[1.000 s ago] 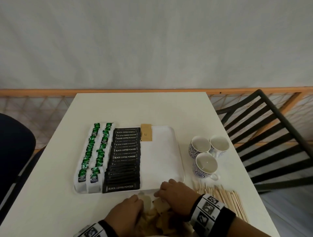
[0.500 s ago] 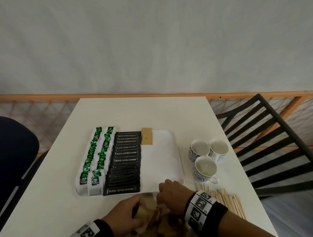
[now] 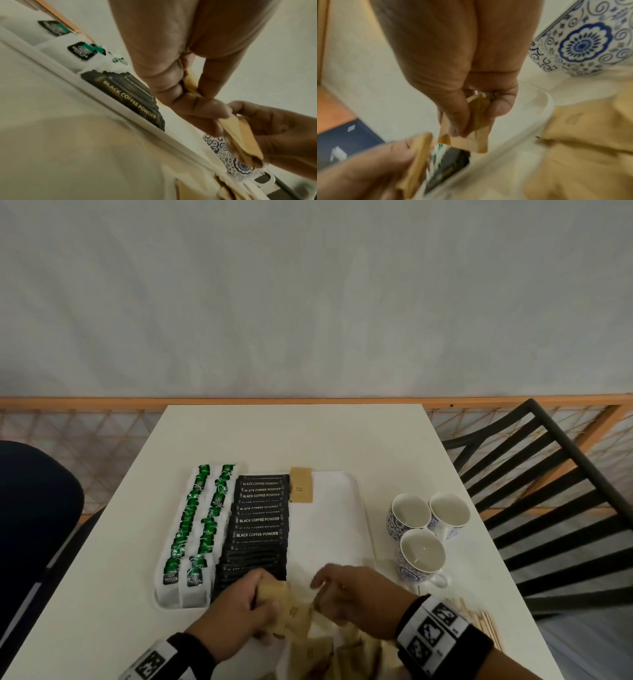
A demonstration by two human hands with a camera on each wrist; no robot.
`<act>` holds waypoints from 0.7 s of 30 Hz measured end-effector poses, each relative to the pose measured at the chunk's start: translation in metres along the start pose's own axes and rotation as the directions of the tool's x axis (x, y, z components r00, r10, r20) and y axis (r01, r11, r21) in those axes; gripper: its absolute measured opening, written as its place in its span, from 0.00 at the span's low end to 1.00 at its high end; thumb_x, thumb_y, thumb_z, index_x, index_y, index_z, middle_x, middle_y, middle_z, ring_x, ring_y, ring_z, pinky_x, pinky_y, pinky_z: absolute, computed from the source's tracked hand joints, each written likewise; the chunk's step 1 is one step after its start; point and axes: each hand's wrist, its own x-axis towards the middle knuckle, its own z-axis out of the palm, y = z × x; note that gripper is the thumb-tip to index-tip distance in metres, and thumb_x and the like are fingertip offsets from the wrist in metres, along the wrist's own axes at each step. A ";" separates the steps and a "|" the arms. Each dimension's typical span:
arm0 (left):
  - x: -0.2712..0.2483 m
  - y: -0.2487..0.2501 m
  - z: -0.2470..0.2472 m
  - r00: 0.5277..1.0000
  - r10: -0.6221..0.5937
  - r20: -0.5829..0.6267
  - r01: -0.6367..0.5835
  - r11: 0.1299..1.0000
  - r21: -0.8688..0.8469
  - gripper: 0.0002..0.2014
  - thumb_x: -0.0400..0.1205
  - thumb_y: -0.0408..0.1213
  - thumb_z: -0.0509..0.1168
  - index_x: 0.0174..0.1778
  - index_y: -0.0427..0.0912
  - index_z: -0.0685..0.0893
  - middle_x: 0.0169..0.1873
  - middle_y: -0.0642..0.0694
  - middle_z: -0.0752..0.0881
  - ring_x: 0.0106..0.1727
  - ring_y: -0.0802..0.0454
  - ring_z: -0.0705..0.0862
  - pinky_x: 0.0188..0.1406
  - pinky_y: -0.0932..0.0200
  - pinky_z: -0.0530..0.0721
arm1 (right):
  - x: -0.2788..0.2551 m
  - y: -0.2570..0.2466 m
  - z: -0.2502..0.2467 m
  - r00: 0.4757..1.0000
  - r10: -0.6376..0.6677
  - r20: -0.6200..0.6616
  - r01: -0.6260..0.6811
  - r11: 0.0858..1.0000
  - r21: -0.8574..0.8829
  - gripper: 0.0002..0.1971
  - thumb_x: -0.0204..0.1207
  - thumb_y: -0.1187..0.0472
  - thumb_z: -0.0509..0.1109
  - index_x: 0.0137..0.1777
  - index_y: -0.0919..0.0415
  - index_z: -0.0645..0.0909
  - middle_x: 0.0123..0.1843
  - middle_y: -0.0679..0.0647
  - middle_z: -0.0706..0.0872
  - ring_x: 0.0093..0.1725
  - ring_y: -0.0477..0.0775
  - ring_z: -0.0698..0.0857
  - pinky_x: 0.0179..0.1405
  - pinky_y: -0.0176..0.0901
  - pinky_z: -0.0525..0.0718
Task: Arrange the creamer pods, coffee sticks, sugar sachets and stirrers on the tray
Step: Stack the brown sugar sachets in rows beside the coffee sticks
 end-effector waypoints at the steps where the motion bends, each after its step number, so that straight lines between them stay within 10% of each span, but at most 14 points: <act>1: 0.001 0.004 -0.001 0.999 0.012 -0.039 -0.014 0.999 -0.037 0.11 0.80 0.30 0.67 0.55 0.46 0.76 0.44 0.36 0.85 0.36 0.38 0.88 0.34 0.49 0.87 | 0.000 -0.004 -0.006 0.999 0.046 -0.016 -0.044 0.993 0.111 0.22 0.70 0.64 0.69 0.59 0.40 0.73 0.43 0.43 0.86 0.41 0.45 0.85 0.47 0.41 0.85; 8: 0.012 0.034 -0.004 0.959 0.116 -0.258 -0.119 0.993 0.007 0.21 0.83 0.24 0.61 0.33 0.52 0.90 0.41 0.50 0.90 0.32 0.54 0.85 0.31 0.55 0.88 | 0.016 -0.024 -0.034 0.987 0.118 -0.109 -0.065 0.912 0.406 0.16 0.68 0.59 0.79 0.48 0.51 0.73 0.38 0.51 0.89 0.33 0.48 0.84 0.35 0.43 0.83; 11: 0.018 0.044 -0.009 0.931 0.076 -0.357 -0.112 0.990 -0.082 0.18 0.83 0.23 0.60 0.36 0.44 0.91 0.41 0.48 0.91 0.31 0.54 0.88 0.34 0.54 0.89 | 0.024 -0.026 -0.037 0.983 0.129 -0.131 -0.034 0.827 0.561 0.14 0.74 0.65 0.74 0.55 0.60 0.74 0.44 0.61 0.88 0.39 0.64 0.90 0.37 0.49 0.87; 21: 0.041 0.059 -0.009 0.900 0.182 -0.396 -0.203 0.979 -0.012 0.04 0.77 0.38 0.72 0.42 0.50 0.92 0.44 0.53 0.89 0.41 0.56 0.89 0.34 0.60 0.88 | 0.052 -0.030 -0.045 0.987 0.143 -0.073 -0.065 0.772 0.632 0.20 0.71 0.74 0.73 0.58 0.63 0.71 0.46 0.67 0.90 0.39 0.60 0.90 0.41 0.47 0.88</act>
